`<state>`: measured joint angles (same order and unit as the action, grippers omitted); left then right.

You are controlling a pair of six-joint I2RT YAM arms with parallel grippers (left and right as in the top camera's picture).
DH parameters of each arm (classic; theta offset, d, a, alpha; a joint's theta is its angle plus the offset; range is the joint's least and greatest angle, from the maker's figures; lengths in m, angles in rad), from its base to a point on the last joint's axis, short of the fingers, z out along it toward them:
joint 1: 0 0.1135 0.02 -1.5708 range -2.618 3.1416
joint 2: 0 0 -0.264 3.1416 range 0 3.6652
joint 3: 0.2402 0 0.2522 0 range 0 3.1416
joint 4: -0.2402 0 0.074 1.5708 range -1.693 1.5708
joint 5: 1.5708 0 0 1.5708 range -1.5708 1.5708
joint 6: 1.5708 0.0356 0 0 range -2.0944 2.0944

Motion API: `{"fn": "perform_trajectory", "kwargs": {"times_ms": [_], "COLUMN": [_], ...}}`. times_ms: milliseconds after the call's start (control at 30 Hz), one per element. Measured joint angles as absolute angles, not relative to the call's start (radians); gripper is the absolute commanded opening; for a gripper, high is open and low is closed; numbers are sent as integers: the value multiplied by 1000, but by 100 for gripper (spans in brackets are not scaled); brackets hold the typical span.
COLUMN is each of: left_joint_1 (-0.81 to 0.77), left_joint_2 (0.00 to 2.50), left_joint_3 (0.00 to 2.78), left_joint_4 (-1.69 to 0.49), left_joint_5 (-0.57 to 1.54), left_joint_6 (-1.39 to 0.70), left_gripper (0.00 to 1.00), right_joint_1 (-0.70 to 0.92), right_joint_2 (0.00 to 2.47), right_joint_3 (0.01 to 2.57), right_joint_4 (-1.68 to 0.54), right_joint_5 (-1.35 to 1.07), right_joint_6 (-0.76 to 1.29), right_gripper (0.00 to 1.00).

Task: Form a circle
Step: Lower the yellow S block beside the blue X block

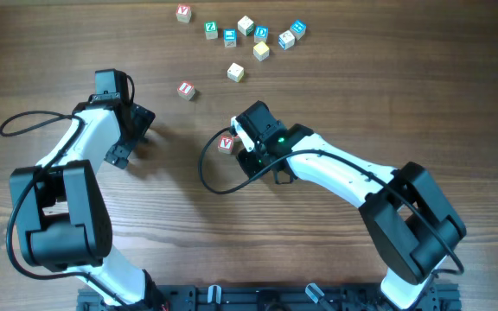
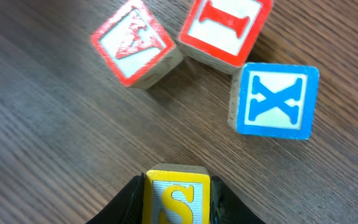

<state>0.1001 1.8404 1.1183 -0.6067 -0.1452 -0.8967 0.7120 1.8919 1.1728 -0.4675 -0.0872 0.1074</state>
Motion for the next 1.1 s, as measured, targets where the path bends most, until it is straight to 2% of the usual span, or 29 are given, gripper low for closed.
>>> {"fn": "perform_trajectory", "kwargs": {"times_ms": [133,267,333,433,500,533,967,1100], "left_joint_1": [100,100,100,100,100,100,100,100], "left_joint_2": [1840,1840,1840,1840,1840,1840,1840,1840], "left_joint_3": [1118,1118,1118,1118,1118,1118,1118,1118], "left_joint_4": [-607,-607,-607,-607,-607,-607,-607,-607], "left_joint_5": [-145,-145,-145,-145,-145,-145,-145,-145], "left_joint_6": [-896,-896,-896,-897,-897,-896,-896,-896], "left_gripper": [100,100,100,100,100,100,100,100], "right_joint_1": [712,712,712,712,712,712,712,712], "right_joint_2": [1895,1896,1896,1897,1897,1897,1897,1897], "right_joint_3": [1173,1173,1173,1173,1173,1173,1173,1173], "right_joint_4": [-466,-476,-505,-542,-556,-557,-514,-516], "right_joint_5": [-57,-44,-44,-56,-60,-60,-17,17], "right_joint_6": [139,156,171,191,199,201,235,263], "right_gripper": [56,58,56,46,35,32,33,38]}}
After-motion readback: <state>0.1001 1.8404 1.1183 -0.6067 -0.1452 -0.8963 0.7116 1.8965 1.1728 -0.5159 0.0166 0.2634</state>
